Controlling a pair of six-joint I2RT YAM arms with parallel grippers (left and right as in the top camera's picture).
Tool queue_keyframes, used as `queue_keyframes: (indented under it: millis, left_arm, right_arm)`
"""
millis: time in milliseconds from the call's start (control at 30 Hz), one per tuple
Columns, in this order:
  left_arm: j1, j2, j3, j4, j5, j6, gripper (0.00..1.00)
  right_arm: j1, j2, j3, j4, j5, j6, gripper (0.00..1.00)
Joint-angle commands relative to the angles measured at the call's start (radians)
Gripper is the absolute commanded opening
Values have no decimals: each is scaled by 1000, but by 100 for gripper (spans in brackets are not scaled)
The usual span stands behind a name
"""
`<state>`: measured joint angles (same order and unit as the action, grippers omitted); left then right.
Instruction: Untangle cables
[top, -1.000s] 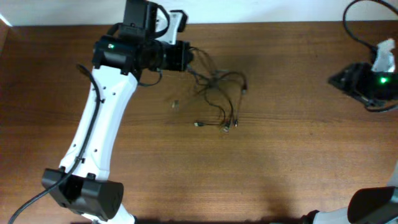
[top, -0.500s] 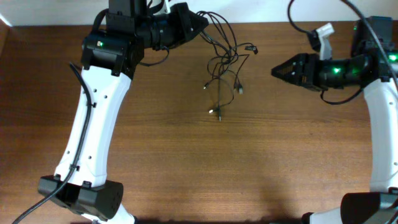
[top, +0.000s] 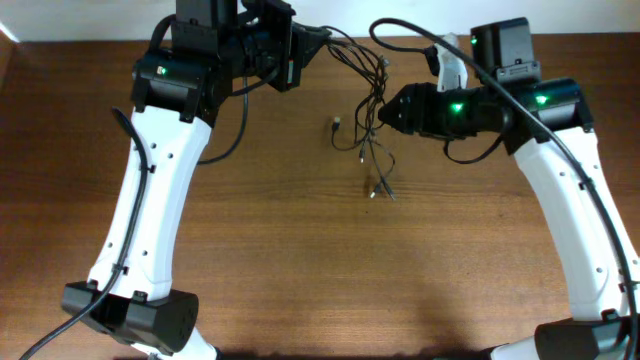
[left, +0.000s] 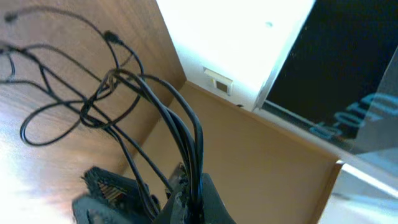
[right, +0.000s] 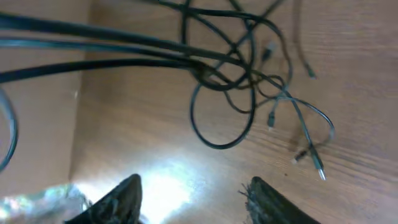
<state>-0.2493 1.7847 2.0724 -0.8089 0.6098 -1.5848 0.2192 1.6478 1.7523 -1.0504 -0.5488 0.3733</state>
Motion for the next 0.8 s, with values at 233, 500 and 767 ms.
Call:
queue_keyframes:
  millis: [233, 500, 767]
  left_arm:
    - [1, 1, 25, 5, 15, -105, 0]
    - [2, 1, 25, -136, -309, 216, 0]
    - [2, 62, 23, -467, -712, 946, 0]
  right_arm:
    - [43, 296, 13, 213, 50, 273, 45]
    - [-2, 314, 14, 142, 19, 141, 4]
    - [-333, 48, 14, -209, 36, -228, 4]
